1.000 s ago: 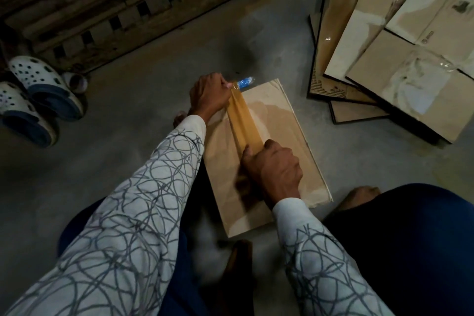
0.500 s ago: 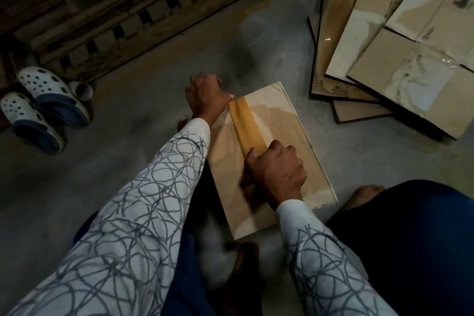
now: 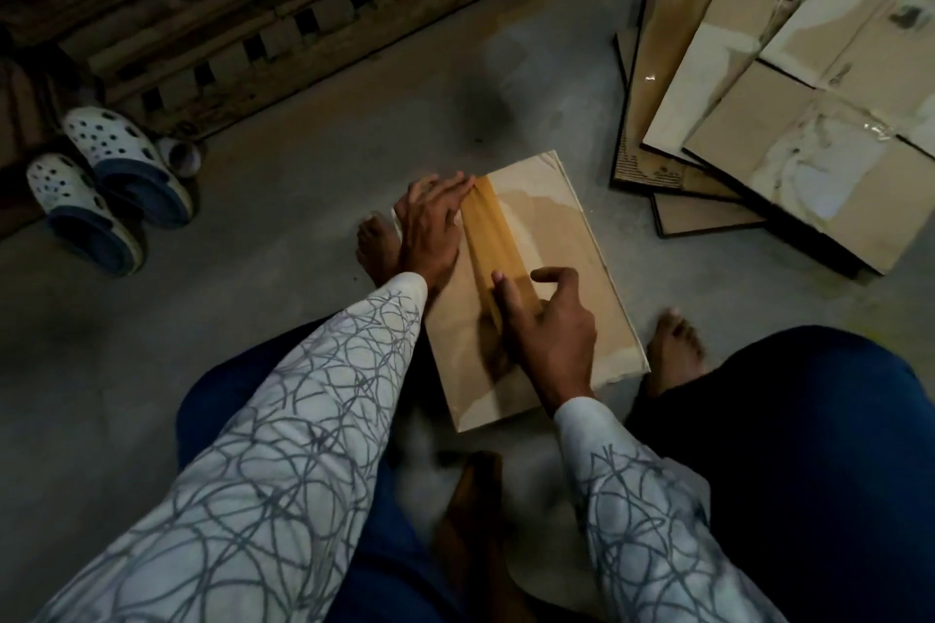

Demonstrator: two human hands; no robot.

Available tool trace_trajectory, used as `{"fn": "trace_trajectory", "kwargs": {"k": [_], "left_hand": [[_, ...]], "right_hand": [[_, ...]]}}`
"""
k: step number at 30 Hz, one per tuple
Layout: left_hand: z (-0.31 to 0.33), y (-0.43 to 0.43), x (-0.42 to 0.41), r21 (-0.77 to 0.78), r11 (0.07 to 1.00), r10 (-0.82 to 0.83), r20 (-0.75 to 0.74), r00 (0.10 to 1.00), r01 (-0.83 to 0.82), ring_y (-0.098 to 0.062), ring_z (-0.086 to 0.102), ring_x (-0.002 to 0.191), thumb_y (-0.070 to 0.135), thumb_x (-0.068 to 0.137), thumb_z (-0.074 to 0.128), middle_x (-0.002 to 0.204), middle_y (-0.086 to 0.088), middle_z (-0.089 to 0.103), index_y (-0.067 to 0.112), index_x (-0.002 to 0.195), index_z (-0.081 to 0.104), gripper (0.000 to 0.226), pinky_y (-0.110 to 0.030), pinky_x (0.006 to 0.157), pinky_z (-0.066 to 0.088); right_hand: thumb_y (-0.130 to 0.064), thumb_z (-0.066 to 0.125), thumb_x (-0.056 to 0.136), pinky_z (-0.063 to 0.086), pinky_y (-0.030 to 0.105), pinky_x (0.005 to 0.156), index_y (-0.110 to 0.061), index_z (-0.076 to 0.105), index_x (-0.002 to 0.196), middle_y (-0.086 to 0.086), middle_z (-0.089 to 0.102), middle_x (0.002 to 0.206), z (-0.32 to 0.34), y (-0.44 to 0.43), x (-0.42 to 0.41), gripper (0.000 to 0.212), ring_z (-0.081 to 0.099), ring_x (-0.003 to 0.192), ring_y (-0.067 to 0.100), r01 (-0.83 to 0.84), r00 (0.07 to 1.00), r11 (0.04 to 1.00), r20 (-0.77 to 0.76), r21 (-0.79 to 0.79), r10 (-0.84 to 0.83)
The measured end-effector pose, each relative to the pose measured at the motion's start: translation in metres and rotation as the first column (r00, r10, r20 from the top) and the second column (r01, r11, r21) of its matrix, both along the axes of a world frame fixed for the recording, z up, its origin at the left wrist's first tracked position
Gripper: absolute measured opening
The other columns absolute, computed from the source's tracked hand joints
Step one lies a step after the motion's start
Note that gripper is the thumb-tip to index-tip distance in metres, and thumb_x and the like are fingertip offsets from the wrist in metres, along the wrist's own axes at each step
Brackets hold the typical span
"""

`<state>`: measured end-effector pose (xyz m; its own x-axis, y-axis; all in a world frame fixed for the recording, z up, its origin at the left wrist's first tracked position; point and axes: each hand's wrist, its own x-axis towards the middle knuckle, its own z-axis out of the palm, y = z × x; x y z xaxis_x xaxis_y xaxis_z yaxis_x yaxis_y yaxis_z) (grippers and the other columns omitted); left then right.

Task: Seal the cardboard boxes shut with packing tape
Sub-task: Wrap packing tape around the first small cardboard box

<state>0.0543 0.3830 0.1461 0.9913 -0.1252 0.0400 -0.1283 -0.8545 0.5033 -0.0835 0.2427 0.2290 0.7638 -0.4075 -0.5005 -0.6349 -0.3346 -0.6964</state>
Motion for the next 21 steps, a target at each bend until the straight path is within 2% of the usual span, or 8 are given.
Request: {"fn": "trace_trajectory", "kwargs": {"k": [3,6,8,12,14,17,21], "left_hand": [[0.013,-0.001,-0.005,0.082,0.996,0.024,0.003,1.0,-0.024,-0.024,0.044,0.13,0.019,0.079,0.038,0.142,0.003,0.056,0.034,0.137,0.06,0.064,-0.045,0.109,0.037],[0.027,-0.006,-0.011,0.223,0.975,0.025,-0.032,0.999,-0.017,-0.025,0.039,0.131,0.017,0.096,0.045,0.145,0.0,0.048,0.045,0.141,0.053,0.054,-0.04,0.102,0.037],[0.033,-0.008,-0.014,0.263,0.965,0.029,-0.054,0.998,-0.014,-0.024,0.038,0.13,0.023,0.101,0.047,0.145,0.001,0.044,0.048,0.142,0.049,0.048,-0.036,0.097,0.038],[0.038,-0.011,-0.016,0.275,0.96,0.08,-0.089,0.993,-0.053,-0.022,0.036,0.13,0.028,0.102,0.049,0.142,0.001,0.039,0.052,0.142,0.046,0.047,-0.034,0.096,0.039],[0.038,-0.012,-0.016,0.265,0.962,0.097,-0.099,0.99,-0.067,-0.022,0.036,0.129,0.028,0.102,0.048,0.141,0.001,0.039,0.053,0.142,0.047,0.048,-0.035,0.098,0.039],[0.037,-0.013,-0.017,0.234,0.97,0.096,-0.101,0.99,-0.07,-0.023,0.035,0.131,0.026,0.101,0.048,0.141,-0.001,0.04,0.052,0.139,0.051,0.047,-0.039,0.101,0.038],[0.038,-0.014,-0.018,0.225,0.972,0.091,-0.115,0.989,-0.063,-0.024,0.033,0.133,0.023,0.1,0.046,0.141,-0.002,0.04,0.051,0.138,0.053,0.047,-0.04,0.1,0.037]], "right_hand": [[-0.068,0.057,0.087,0.055,0.042,0.077,-0.033,0.041,0.116,0.006,0.068,0.086,0.003,0.003,-0.012,0.048,0.065,0.081,0.029,-0.026,1.0,0.998,0.005,-0.053,0.026],[-0.063,0.056,0.09,0.048,0.037,0.071,-0.029,0.042,0.117,0.006,0.063,0.086,0.008,0.0,-0.032,0.046,0.064,0.084,0.033,-0.071,0.997,0.987,-0.011,-0.142,0.07],[-0.065,0.056,0.089,0.05,0.037,0.072,-0.03,0.042,0.117,0.006,0.064,0.089,0.009,-0.005,-0.049,0.047,0.065,0.086,0.033,-0.063,0.998,0.988,-0.03,-0.143,0.059],[-0.07,0.051,0.09,0.045,0.033,0.072,-0.033,0.04,0.118,0.006,0.067,0.102,0.009,-0.013,-0.083,0.048,0.065,0.094,0.03,-0.112,0.987,0.98,-0.129,-0.164,0.092],[-0.069,0.05,0.092,0.041,0.031,0.072,-0.03,0.045,0.121,0.007,0.067,0.109,0.01,-0.016,-0.102,0.049,0.065,0.099,0.031,-0.126,0.98,0.975,-0.173,-0.181,0.094],[-0.066,0.049,0.093,0.044,0.034,0.076,-0.024,0.052,0.12,0.01,0.068,0.111,0.008,-0.016,-0.121,0.051,0.065,0.101,0.034,-0.103,0.981,0.978,-0.18,-0.179,0.07],[-0.067,0.048,0.094,0.049,0.036,0.079,-0.023,0.049,0.12,0.008,0.067,0.11,0.002,-0.012,-0.126,0.051,0.065,0.097,0.032,-0.071,0.979,0.985,-0.199,-0.158,0.039]]}}
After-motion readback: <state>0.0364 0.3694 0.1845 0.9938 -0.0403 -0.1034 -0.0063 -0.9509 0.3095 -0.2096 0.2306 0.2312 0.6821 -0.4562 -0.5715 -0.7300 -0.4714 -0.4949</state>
